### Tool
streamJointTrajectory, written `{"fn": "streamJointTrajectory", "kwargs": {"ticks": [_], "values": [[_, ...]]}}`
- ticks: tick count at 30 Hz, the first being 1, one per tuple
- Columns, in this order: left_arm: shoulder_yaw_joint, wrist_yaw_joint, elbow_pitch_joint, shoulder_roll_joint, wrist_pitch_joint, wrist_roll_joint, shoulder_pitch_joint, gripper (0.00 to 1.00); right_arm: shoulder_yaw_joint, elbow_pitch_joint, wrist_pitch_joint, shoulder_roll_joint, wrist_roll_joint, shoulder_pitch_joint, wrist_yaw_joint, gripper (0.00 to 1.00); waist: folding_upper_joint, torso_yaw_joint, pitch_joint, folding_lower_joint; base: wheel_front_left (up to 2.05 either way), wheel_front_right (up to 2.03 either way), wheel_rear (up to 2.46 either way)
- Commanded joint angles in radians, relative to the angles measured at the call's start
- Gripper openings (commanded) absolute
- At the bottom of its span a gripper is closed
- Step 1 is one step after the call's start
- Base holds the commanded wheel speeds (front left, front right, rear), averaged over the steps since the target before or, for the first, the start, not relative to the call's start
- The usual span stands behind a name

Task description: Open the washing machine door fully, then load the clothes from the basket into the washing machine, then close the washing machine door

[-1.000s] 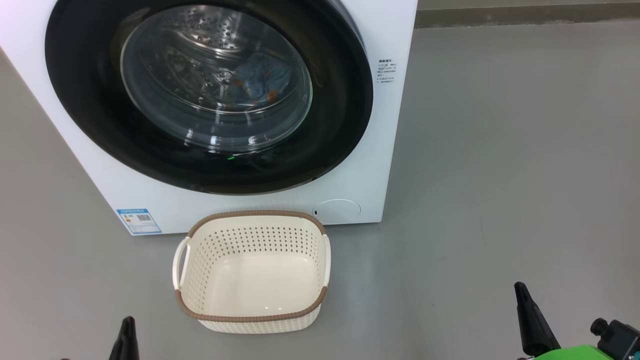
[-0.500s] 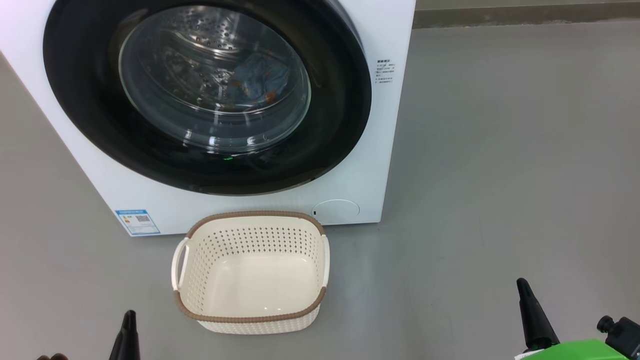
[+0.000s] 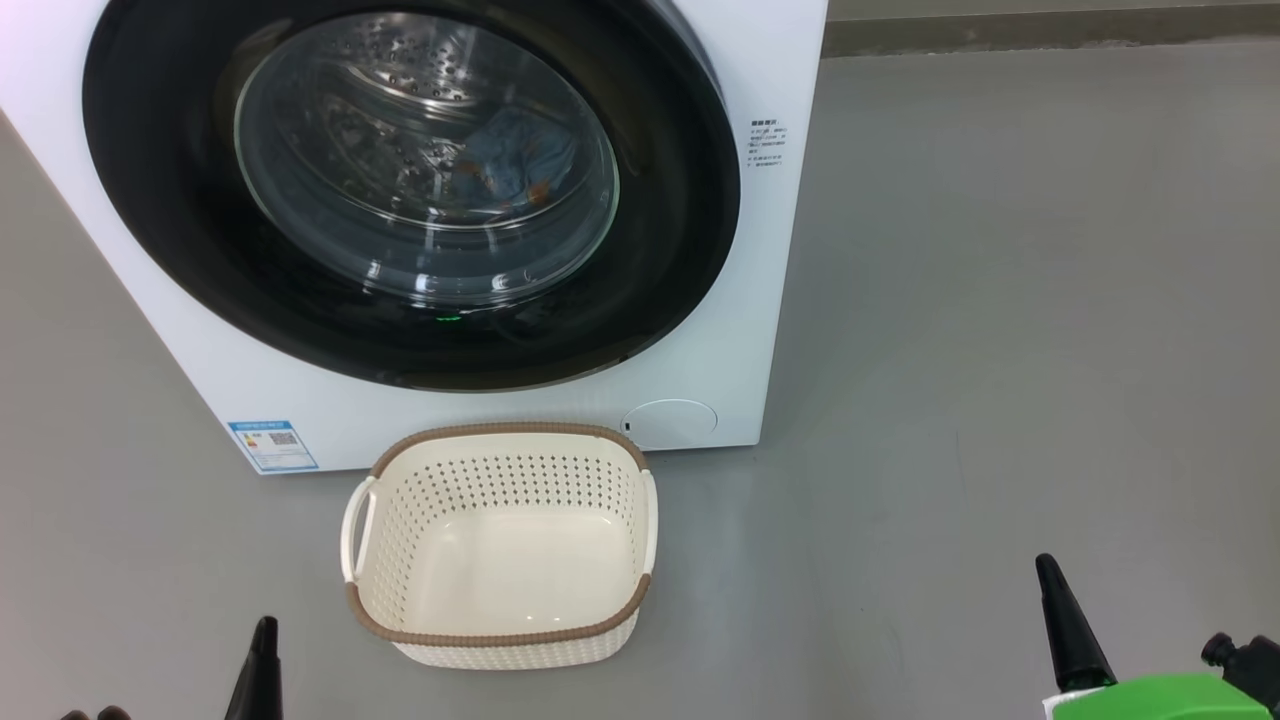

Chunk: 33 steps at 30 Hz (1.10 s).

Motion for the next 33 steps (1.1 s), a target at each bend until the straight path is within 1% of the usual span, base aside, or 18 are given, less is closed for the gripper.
{"fn": "streamJointTrajectory", "kwargs": {"ticks": [1, 33], "values": [[0.023, -0.006, -0.016, 0.019, 0.006, -0.025, -0.051, 0.00, 0.008, -0.021, 0.008, -0.013, 0.030, -0.050, -0.003, 0.00, 0.0000, 0.000, 0.000, -0.0001, 0.00, 0.00, 0.00], [0.031, -0.009, 0.028, 0.023, 0.097, -0.387, -0.115, 0.00, -0.005, 0.007, 0.101, -0.015, 0.365, -0.099, -0.005, 0.00, 0.0000, -0.008, -0.001, -0.0001, 0.00, 0.00, 0.00]]}}
